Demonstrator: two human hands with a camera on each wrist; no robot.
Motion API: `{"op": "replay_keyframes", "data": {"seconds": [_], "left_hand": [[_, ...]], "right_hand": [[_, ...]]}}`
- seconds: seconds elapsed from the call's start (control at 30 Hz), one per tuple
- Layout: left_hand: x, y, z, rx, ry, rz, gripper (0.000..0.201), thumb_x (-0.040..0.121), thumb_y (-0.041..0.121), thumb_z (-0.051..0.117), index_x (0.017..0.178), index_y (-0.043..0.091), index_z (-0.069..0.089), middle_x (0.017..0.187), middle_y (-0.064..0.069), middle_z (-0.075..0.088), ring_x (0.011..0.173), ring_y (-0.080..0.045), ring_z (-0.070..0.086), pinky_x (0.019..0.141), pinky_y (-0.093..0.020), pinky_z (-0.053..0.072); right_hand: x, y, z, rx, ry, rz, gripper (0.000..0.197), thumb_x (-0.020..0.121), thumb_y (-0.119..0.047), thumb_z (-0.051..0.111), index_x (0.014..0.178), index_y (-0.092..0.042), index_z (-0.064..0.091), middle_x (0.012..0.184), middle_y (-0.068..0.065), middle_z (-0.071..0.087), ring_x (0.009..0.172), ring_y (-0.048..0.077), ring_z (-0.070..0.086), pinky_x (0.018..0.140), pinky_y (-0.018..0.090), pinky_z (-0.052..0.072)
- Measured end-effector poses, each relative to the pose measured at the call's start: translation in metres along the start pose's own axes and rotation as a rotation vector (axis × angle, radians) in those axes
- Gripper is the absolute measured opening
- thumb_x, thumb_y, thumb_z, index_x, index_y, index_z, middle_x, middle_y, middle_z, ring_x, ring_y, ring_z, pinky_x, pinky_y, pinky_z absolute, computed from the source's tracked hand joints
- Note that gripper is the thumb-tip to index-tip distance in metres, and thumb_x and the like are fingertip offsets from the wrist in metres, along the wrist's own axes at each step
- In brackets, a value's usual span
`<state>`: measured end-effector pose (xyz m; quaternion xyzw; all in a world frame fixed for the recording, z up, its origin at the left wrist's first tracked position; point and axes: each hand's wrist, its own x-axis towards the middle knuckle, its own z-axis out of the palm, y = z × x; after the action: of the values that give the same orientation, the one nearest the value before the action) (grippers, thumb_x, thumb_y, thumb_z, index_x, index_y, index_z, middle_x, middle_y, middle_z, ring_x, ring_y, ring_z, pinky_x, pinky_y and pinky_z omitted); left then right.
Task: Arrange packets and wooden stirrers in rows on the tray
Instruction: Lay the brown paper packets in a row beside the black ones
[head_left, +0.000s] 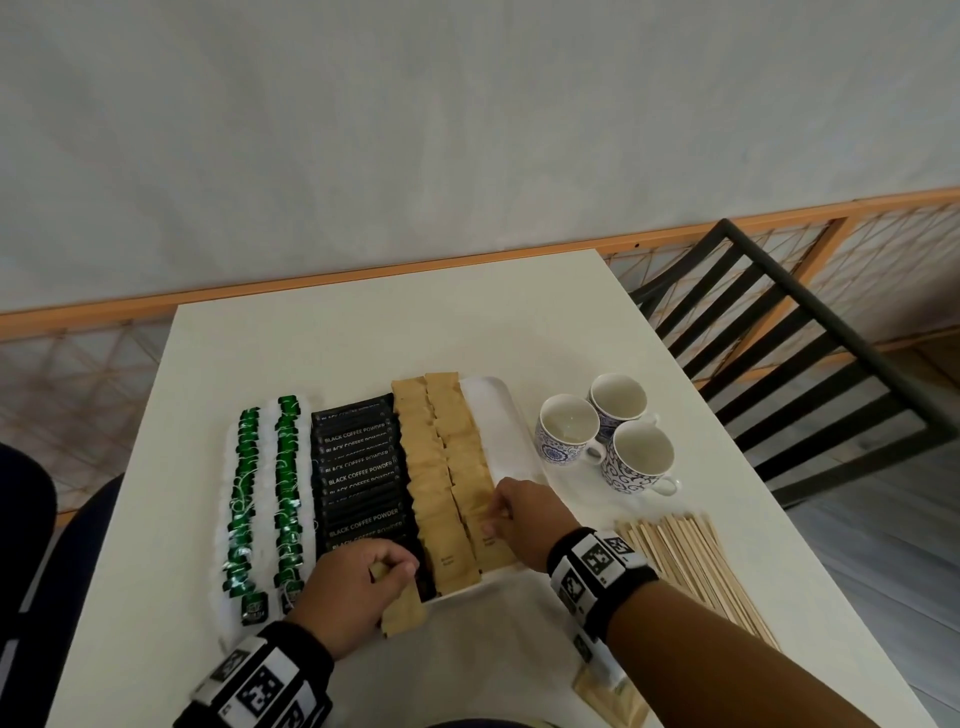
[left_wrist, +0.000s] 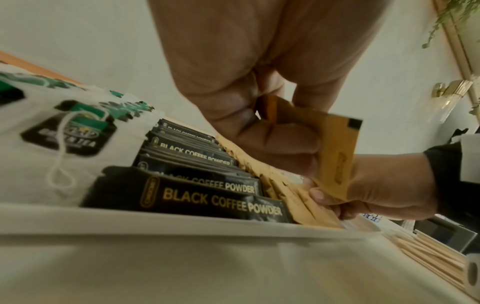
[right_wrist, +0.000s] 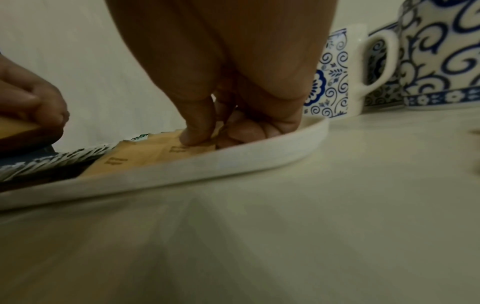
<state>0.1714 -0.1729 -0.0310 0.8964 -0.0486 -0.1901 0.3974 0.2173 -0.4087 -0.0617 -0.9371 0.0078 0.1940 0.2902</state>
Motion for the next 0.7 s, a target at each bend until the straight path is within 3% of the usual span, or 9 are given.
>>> {"op": "replay_keyframes", "data": {"seconds": [0.13, 0.27, 0.33, 0.43, 0.5, 0.57, 0.7], "left_hand": [[-0.001, 0.001, 0.001, -0.027, -0.02, -0.011, 0.012, 0.089, 0.02, 0.066, 0.09, 0.031, 0.07, 0.095, 0.019, 0.067, 0.063, 0.0, 0.062, 0.059, -0.01, 0.045], [-0.001, 0.0, 0.001, -0.12, -0.073, -0.005, 0.033, 0.08, 0.004, 0.069, 0.096, 0.033, 0.068, 0.097, 0.024, 0.067, 0.09, 0.008, 0.061, 0.074, -0.013, 0.047], [-0.001, -0.002, 0.001, -0.145, -0.09, -0.005, 0.038, 0.078, 0.007, 0.07, 0.099, 0.039, 0.065, 0.102, 0.028, 0.064, 0.095, 0.006, 0.061, 0.081, -0.019, 0.049], [-0.001, -0.004, -0.001, -0.194, -0.076, -0.019, 0.046, 0.071, 0.019, 0.07, 0.104, 0.049, 0.06, 0.098, 0.006, 0.066, 0.09, -0.011, 0.066, 0.079, -0.029, 0.054], [-0.001, -0.003, 0.0, -0.205, -0.063, -0.02, 0.05, 0.074, 0.012, 0.071, 0.106, 0.048, 0.058, 0.096, -0.001, 0.064, 0.085, -0.018, 0.066, 0.077, -0.034, 0.056], [-0.001, -0.003, 0.001, -0.212, -0.055, -0.021, 0.051, 0.078, 0.004, 0.07, 0.109, 0.041, 0.057, 0.095, -0.003, 0.064, 0.083, -0.018, 0.066, 0.077, -0.036, 0.057], [-0.002, -0.004, 0.001, -0.221, -0.055, -0.031, 0.046, 0.08, 0.002, 0.069, 0.11, 0.035, 0.057, 0.096, -0.004, 0.064, 0.083, -0.017, 0.066, 0.075, -0.03, 0.057]], "right_hand": [[-0.009, 0.003, 0.0, 0.062, 0.075, -0.013, 0.035, 0.082, -0.029, 0.071, 0.105, -0.023, 0.046, 0.093, -0.005, 0.048, 0.085, 0.015, 0.048, 0.074, 0.024, 0.037], [-0.02, 0.008, -0.001, 0.071, 0.025, -0.022, 0.043, 0.077, -0.034, 0.076, 0.106, -0.024, 0.046, 0.091, -0.005, 0.052, 0.083, 0.014, 0.05, 0.072, 0.023, 0.037], [-0.024, 0.009, 0.001, 0.019, 0.013, -0.053, 0.039, 0.076, -0.031, 0.074, 0.106, -0.026, 0.049, 0.093, -0.005, 0.052, 0.084, 0.014, 0.05, 0.072, 0.023, 0.039], [-0.025, 0.01, 0.008, -0.025, 0.037, -0.087, 0.034, 0.077, -0.03, 0.072, 0.104, -0.027, 0.051, 0.094, -0.004, 0.05, 0.088, 0.017, 0.052, 0.078, 0.025, 0.044], [-0.025, 0.009, 0.011, -0.031, 0.049, -0.096, 0.033, 0.076, -0.031, 0.071, 0.104, -0.028, 0.053, 0.094, -0.004, 0.048, 0.089, 0.019, 0.053, 0.079, 0.026, 0.045], [-0.026, 0.009, 0.014, -0.039, 0.061, -0.104, 0.033, 0.077, -0.033, 0.07, 0.105, -0.028, 0.055, 0.096, -0.004, 0.046, 0.091, 0.02, 0.053, 0.08, 0.025, 0.044], [-0.025, 0.008, 0.018, -0.053, 0.084, -0.111, 0.028, 0.08, -0.03, 0.066, 0.106, -0.027, 0.055, 0.1, -0.002, 0.048, 0.091, 0.02, 0.054, 0.081, 0.027, 0.047]]}}
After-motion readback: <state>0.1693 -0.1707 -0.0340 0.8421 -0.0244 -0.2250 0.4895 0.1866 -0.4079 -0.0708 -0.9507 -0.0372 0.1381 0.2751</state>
